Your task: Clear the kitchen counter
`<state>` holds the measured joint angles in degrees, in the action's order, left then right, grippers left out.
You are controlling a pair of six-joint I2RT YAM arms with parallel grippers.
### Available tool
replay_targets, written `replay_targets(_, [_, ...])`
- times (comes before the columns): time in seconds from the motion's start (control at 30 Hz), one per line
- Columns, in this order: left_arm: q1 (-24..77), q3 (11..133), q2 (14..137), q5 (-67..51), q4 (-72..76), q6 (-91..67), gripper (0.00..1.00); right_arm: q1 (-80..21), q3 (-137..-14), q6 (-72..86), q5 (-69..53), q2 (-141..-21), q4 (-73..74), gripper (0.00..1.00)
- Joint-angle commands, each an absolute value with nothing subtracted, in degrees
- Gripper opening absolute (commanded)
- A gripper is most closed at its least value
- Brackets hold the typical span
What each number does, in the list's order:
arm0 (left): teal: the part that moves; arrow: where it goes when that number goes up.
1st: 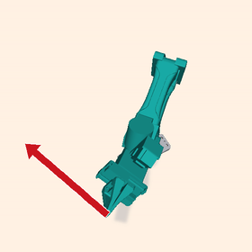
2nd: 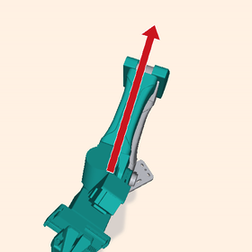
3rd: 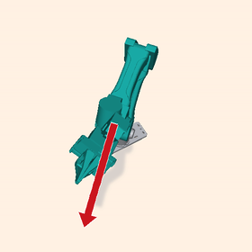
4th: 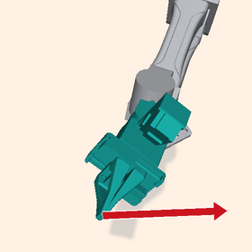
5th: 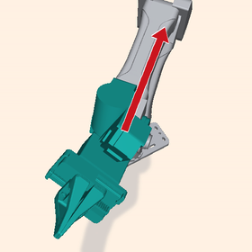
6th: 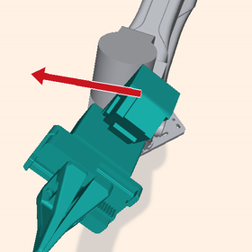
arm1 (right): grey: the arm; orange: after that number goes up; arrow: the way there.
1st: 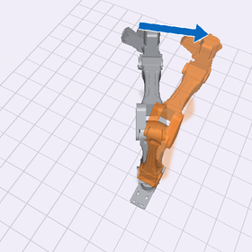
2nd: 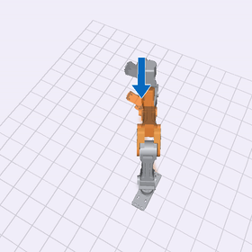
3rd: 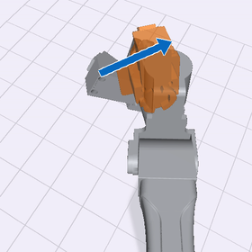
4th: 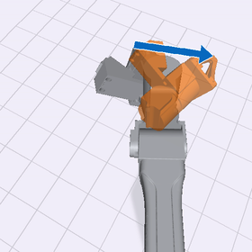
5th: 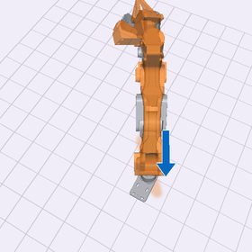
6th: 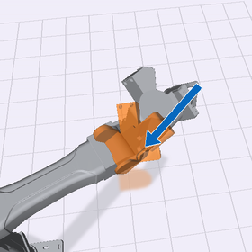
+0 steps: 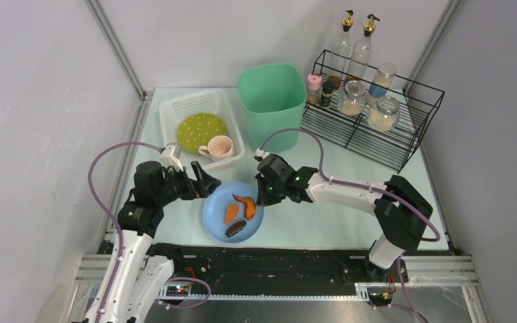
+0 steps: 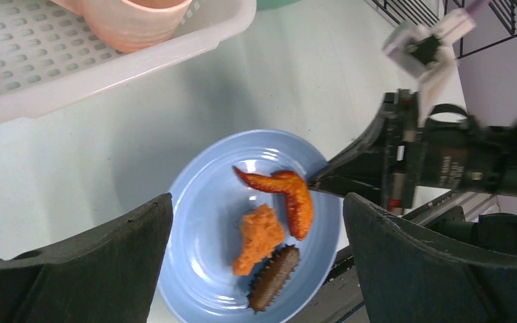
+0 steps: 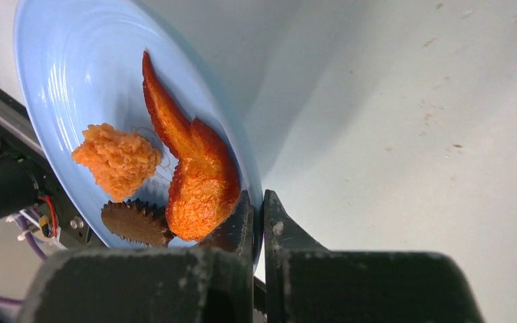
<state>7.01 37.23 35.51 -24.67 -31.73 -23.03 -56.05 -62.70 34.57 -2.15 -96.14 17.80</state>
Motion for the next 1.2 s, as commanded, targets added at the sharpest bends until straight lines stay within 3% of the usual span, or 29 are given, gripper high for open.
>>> replay_targets(0.0, [7.4,36.9,34.3,-25.2,-29.8,-23.0,1.00,-53.7,-63.3,29.7,-2.7,-88.2,21.5,0.00])
replay_targets(0.53, [7.4,36.8,31.2,-23.4,-29.8,-23.2,1.00,-37.2,-64.2,23.3,-10.6,-69.7,32.1,0.00])
replay_targets(0.8, [7.4,36.8,31.7,-23.2,-29.9,-23.2,1.00,-32.0,-73.2,22.2,-9.5,-68.8,37.4,0.00])
replay_targets(1.17, [7.4,36.8,32.6,-24.4,-29.8,-23.2,1.00,-26.2,-88.8,29.3,-10.0,-77.2,38.4,0.00])
